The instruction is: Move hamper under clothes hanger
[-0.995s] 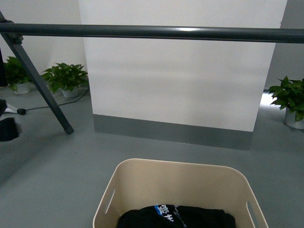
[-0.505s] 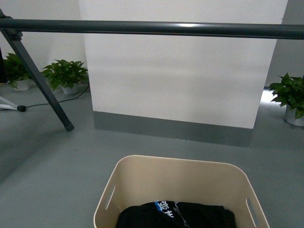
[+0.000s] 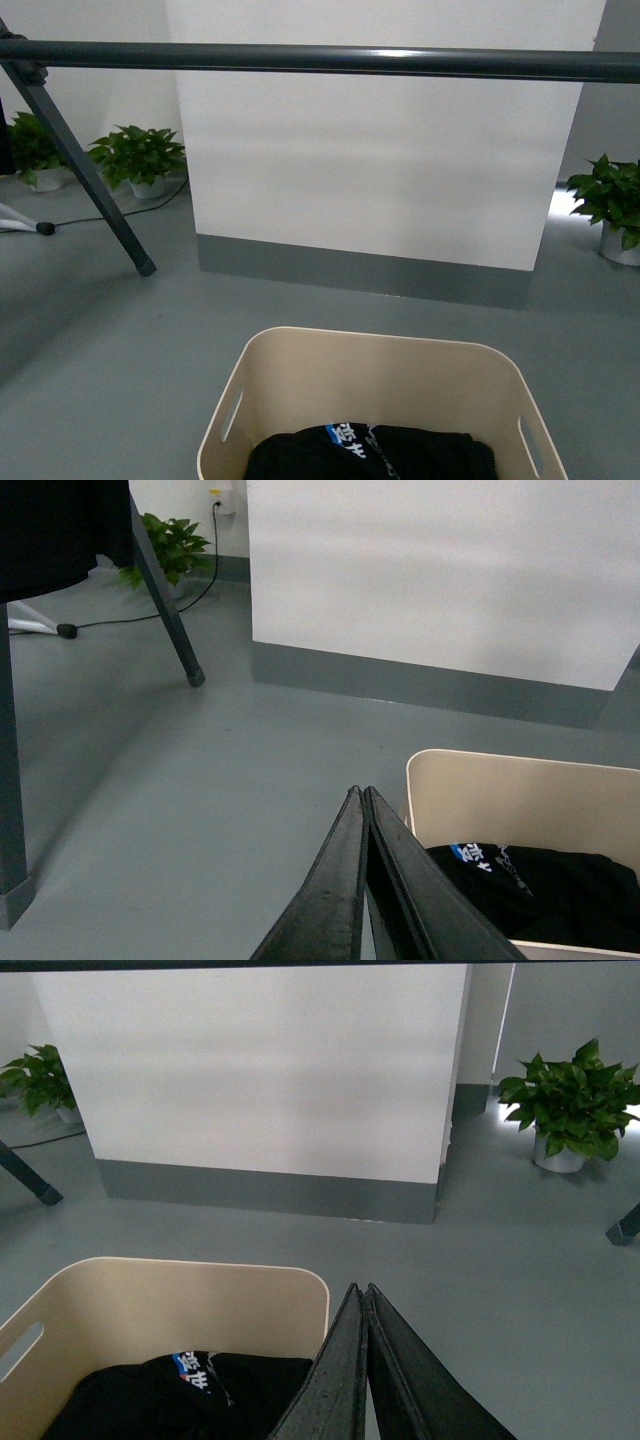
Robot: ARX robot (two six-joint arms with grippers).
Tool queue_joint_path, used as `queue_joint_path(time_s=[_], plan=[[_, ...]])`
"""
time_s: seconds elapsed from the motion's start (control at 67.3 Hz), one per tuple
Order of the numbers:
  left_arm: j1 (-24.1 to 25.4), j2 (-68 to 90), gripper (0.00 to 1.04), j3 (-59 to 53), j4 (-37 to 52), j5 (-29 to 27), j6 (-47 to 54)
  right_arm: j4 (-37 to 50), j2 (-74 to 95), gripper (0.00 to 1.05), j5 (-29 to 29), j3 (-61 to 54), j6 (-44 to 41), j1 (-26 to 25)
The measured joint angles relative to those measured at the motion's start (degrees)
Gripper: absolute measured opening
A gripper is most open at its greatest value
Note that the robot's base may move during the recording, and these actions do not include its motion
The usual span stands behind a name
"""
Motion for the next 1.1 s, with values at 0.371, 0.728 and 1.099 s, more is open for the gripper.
queue_joint_path(time_s=[0.371,0.728,1.099], plan=[[0.0,-12.96,0.03,-0.02,-12.02,0.0,-0.02,-11.02,-11.74,0.02,0.0,-0.02,0.0,0.0],[0.0,-21.84,0.03,-0.04,-20.72,0.0,-0.02,-18.82,-19.69,0.02,0.0,-0.02,0.0,0.0],[0.0,-31.5,0.03,-0.02,-32.0,0.11,0.0,-32.06,-32.68,0.02,-0.13,0.02,-0.02,0.0]])
